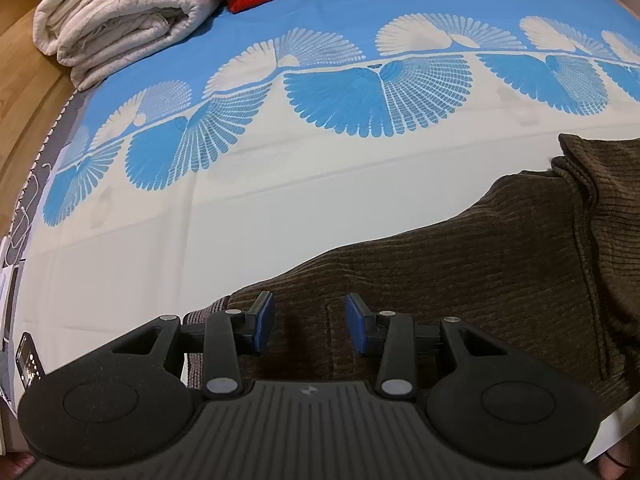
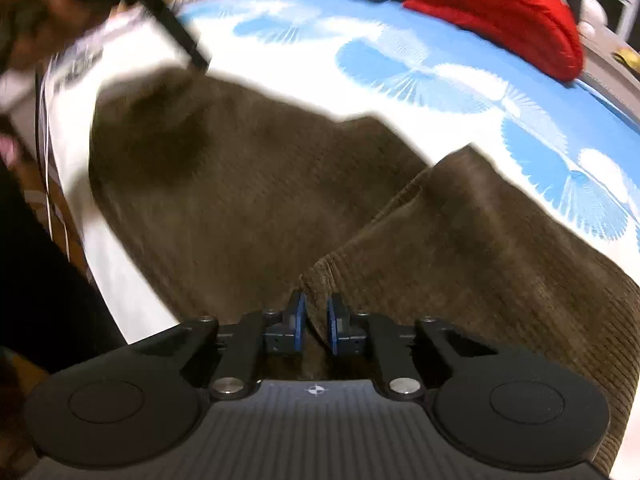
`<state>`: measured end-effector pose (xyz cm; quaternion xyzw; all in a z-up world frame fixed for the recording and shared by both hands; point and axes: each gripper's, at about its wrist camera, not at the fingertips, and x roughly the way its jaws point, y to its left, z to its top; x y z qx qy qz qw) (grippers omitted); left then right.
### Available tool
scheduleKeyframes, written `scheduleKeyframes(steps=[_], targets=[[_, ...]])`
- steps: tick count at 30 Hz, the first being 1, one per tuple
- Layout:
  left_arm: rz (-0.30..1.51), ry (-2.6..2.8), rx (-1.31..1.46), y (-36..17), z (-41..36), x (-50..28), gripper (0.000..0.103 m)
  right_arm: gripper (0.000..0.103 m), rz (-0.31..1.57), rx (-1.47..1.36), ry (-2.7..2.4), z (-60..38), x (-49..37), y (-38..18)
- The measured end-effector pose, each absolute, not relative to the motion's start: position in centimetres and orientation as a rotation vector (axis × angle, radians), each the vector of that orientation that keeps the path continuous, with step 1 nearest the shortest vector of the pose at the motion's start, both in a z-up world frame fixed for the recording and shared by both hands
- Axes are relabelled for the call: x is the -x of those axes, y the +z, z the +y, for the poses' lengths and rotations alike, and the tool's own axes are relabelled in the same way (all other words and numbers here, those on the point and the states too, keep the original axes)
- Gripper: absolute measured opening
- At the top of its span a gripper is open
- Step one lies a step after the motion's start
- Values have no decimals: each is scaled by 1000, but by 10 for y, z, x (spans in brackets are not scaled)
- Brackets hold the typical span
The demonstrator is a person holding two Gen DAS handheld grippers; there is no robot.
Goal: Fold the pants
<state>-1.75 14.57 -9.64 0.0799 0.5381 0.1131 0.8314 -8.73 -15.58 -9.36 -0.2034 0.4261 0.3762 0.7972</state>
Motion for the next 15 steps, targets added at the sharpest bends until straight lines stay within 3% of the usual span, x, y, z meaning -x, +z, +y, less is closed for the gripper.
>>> scheduleKeyframes(steps=[3,7,9,11,15], targets=[[1143,243,-169,-97,149,18,44,11,903,401,873,-162,87,-78],[1144,240,-167,-97,148,18,44,14,915,582,927,-155,107,-98],[1144,232,-167,-97,147,19,44,23,868,647,912,-149,118,-104],[1145,223,-178,-97,144,20,44,47,840,705,905,-142,124,-108],[1151,224,-182,-99,144,23,44,51,815,780,876,-136,127,-117]])
